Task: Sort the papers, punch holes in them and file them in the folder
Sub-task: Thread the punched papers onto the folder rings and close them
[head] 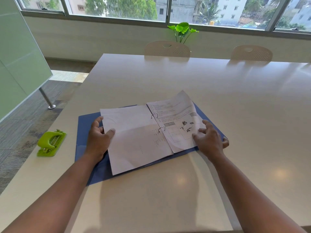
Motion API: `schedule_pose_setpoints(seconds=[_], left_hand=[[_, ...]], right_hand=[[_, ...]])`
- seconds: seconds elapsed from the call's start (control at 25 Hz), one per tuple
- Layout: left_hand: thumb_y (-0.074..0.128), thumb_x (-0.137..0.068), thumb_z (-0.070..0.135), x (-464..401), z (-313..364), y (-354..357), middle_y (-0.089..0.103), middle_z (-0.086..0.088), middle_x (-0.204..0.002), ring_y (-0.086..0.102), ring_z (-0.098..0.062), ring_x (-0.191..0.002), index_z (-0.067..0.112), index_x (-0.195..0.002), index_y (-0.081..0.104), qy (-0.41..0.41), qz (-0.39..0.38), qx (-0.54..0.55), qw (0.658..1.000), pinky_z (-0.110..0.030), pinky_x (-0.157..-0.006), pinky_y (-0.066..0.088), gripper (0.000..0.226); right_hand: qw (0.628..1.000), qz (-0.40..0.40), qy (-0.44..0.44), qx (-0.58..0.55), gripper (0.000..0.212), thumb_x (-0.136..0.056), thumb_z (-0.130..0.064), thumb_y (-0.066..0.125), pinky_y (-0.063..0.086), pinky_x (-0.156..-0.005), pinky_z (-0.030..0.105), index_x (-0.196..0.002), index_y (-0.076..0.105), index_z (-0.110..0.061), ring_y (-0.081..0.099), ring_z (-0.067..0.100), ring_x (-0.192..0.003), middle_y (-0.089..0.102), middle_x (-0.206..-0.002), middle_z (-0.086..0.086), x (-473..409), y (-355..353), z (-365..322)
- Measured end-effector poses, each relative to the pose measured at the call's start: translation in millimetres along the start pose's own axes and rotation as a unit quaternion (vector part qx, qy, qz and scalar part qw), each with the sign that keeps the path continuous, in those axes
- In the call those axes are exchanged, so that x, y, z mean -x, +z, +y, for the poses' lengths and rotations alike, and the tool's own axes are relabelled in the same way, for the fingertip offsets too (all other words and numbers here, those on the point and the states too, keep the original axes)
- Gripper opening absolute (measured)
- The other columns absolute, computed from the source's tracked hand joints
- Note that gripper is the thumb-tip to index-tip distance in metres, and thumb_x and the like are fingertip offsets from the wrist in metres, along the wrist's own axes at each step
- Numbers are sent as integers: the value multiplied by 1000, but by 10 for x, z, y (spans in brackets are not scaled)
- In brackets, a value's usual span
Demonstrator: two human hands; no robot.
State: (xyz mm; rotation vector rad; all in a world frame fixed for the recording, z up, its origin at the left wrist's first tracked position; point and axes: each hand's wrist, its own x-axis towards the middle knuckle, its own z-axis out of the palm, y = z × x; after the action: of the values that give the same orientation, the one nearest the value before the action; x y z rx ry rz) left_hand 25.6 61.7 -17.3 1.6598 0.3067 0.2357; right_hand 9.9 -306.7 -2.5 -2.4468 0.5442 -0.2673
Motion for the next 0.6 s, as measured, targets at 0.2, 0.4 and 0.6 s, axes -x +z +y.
schedule_pose_setpoints(seconds=[0.2, 0.4, 0.6], left_hand=[[65, -95, 7, 2, -5, 9, 70, -10, -116, 69, -20, -94, 20, -143, 45, 14, 4, -30, 999, -34, -80, 55, 54], [65, -95, 9, 5, -23, -1, 65, 1, -120, 64, -18, -109, 16, -143, 54, 39, 2, -77, 996, -32, -93, 51, 50], [65, -96, 10, -14, -38, -3, 62, 0, -129, 62, -18, -115, 13, -144, 54, 35, 2, -78, 996, -32, -98, 50, 49]], right_hand=[[994, -11, 1, 113, 88, -85, -60, 64, 22, -111, 54, -155, 29, -20, 41, 27, -141, 52, -147, 4, 0, -43, 13], [973, -84, 72, 201, 116, -79, -90, 38, 13, -118, 61, -160, 19, -9, 10, 34, -155, 16, -168, 14, -21, -28, 176], [977, -88, 53, 186, 96, -91, -79, 29, 7, -120, 61, -161, 18, -14, -1, 35, -157, 5, -171, 16, 40, 7, 165]])
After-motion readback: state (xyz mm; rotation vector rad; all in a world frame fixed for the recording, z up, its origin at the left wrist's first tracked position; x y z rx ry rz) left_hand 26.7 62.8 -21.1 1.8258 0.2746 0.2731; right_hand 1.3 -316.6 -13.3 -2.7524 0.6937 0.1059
